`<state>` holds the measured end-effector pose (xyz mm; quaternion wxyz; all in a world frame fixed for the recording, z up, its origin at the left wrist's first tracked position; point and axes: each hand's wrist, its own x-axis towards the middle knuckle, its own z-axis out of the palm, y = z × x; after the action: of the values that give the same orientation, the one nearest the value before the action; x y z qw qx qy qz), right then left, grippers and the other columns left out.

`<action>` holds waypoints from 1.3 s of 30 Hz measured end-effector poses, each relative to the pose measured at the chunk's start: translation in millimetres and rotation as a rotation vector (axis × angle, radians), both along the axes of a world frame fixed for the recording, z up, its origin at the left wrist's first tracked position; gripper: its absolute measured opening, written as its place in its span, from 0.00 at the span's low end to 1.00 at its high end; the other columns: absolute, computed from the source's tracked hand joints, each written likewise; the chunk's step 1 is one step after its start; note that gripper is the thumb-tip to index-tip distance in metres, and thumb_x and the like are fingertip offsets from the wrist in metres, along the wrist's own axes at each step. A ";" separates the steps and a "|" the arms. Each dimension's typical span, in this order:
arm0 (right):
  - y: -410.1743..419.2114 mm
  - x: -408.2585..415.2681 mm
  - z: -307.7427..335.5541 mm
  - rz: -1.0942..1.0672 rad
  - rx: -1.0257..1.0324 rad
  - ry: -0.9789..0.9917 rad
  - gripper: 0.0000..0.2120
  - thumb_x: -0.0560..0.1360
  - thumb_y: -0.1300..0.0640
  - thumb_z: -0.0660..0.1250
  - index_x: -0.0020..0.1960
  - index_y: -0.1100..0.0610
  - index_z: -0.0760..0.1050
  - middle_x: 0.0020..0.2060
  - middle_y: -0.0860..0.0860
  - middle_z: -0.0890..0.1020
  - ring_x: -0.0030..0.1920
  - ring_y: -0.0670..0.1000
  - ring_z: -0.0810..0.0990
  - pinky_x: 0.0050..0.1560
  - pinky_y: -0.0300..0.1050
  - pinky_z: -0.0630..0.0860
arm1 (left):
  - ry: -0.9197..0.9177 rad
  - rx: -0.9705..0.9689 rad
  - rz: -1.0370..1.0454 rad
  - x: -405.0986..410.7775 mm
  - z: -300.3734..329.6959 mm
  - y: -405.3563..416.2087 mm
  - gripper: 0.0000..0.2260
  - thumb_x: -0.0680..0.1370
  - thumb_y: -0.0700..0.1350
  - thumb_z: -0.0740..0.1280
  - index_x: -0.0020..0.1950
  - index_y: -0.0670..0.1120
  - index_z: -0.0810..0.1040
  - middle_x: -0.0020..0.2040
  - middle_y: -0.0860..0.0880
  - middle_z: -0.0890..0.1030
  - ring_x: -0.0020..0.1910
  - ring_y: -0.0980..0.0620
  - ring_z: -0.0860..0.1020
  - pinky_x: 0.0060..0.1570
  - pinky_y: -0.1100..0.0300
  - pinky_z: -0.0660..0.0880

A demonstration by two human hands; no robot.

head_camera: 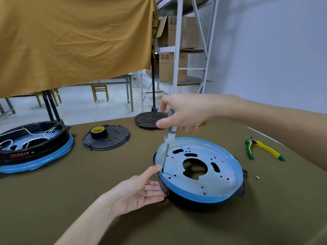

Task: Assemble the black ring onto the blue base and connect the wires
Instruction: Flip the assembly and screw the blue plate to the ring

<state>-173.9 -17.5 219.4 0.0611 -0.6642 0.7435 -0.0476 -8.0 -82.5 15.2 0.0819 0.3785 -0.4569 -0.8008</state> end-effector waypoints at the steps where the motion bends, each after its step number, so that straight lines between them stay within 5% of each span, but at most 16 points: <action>1: 0.8 -0.8 4.1 0.005 0.044 -0.072 0.19 0.79 0.47 0.70 0.65 0.54 0.71 0.40 0.50 0.84 0.31 0.47 0.84 0.25 0.36 0.75 | -0.001 0.000 -0.003 0.0 -0.1 -0.1 0.41 0.61 0.58 0.81 0.63 0.32 0.77 0.54 0.35 0.86 0.54 0.42 0.87 0.52 0.52 0.85; 3: 1.3 -2.0 7.6 0.026 0.074 -0.147 0.19 0.78 0.53 0.72 0.66 0.52 0.70 0.40 0.50 0.84 0.31 0.46 0.84 0.26 0.38 0.76 | 0.004 0.000 -0.005 0.1 -0.4 -0.9 0.40 0.62 0.58 0.81 0.63 0.32 0.77 0.54 0.35 0.86 0.54 0.42 0.87 0.52 0.52 0.85; 8: -2.7 3.8 -3.7 0.036 -0.041 -0.005 0.16 0.81 0.45 0.65 0.62 0.55 0.71 0.28 0.46 0.84 0.25 0.46 0.82 0.24 0.36 0.73 | 0.006 0.018 -0.018 1.6 -0.7 -2.3 0.40 0.63 0.58 0.81 0.63 0.32 0.78 0.55 0.35 0.86 0.55 0.42 0.87 0.52 0.52 0.85; 11: -1.0 2.8 7.6 0.037 0.091 -0.166 0.19 0.79 0.53 0.70 0.66 0.52 0.67 0.38 0.49 0.87 0.34 0.48 0.86 0.28 0.39 0.78 | 0.014 0.019 -0.032 2.1 -1.0 -2.7 0.39 0.64 0.58 0.80 0.63 0.32 0.78 0.55 0.35 0.86 0.55 0.42 0.86 0.50 0.53 0.85; 15: -4.3 4.7 -0.5 0.009 -0.006 0.029 0.21 0.83 0.45 0.63 0.66 0.61 0.70 0.32 0.53 0.86 0.26 0.50 0.84 0.22 0.35 0.72 | 0.017 0.021 -0.039 2.8 -1.4 -4.2 0.39 0.64 0.59 0.81 0.63 0.32 0.78 0.56 0.35 0.86 0.56 0.42 0.86 0.50 0.54 0.85; 19: -1.2 -0.1 6.7 0.024 0.088 -0.165 0.25 0.80 0.52 0.69 0.71 0.53 0.61 0.44 0.52 0.85 0.36 0.49 0.86 0.28 0.39 0.78 | 0.021 0.025 -0.049 3.1 -1.7 -4.8 0.39 0.64 0.58 0.81 0.63 0.32 0.78 0.56 0.35 0.86 0.56 0.42 0.86 0.50 0.54 0.85; 24: -3.0 3.1 -0.4 0.015 0.000 0.037 0.22 0.82 0.42 0.64 0.66 0.56 0.66 0.25 0.47 0.83 0.23 0.46 0.81 0.20 0.33 0.70 | 0.017 0.030 -0.041 3.1 -1.9 -4.9 0.39 0.64 0.58 0.81 0.63 0.32 0.78 0.56 0.35 0.86 0.56 0.42 0.86 0.50 0.53 0.85; 28: -1.9 1.8 9.5 0.048 0.077 -0.091 0.23 0.80 0.51 0.69 0.70 0.54 0.65 0.37 0.51 0.86 0.26 0.46 0.82 0.25 0.38 0.75 | 0.020 0.028 -0.036 2.8 -2.5 -5.0 0.38 0.64 0.58 0.81 0.63 0.32 0.78 0.56 0.35 0.86 0.56 0.42 0.86 0.50 0.53 0.85; 32: -5.3 5.3 0.7 0.042 -0.008 0.077 0.23 0.82 0.41 0.63 0.67 0.57 0.67 0.26 0.47 0.84 0.24 0.48 0.81 0.21 0.35 0.71 | 0.019 0.030 -0.035 2.4 -2.1 -4.7 0.38 0.64 0.58 0.81 0.63 0.32 0.79 0.56 0.35 0.86 0.55 0.42 0.86 0.50 0.53 0.85; 35: -4.4 2.8 8.7 0.061 0.087 -0.070 0.24 0.79 0.49 0.70 0.69 0.51 0.63 0.36 0.49 0.85 0.27 0.46 0.82 0.26 0.37 0.76 | 0.017 0.029 -0.038 2.6 -2.0 -4.7 0.39 0.64 0.58 0.81 0.63 0.32 0.78 0.56 0.35 0.86 0.55 0.41 0.86 0.51 0.52 0.85; 39: -6.6 5.9 -1.3 0.040 -0.060 0.149 0.22 0.81 0.43 0.63 0.64 0.59 0.74 0.32 0.51 0.86 0.25 0.50 0.82 0.26 0.39 0.73 | 0.018 0.033 -0.039 3.3 -2.3 -5.1 0.39 0.64 0.58 0.81 0.63 0.32 0.78 0.56 0.35 0.86 0.56 0.41 0.86 0.52 0.52 0.85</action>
<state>-168.0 -24.1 218.1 -0.0134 -0.6823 0.7307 -0.0190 -4.6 -87.6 12.9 0.0641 0.3636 -0.4503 -0.8129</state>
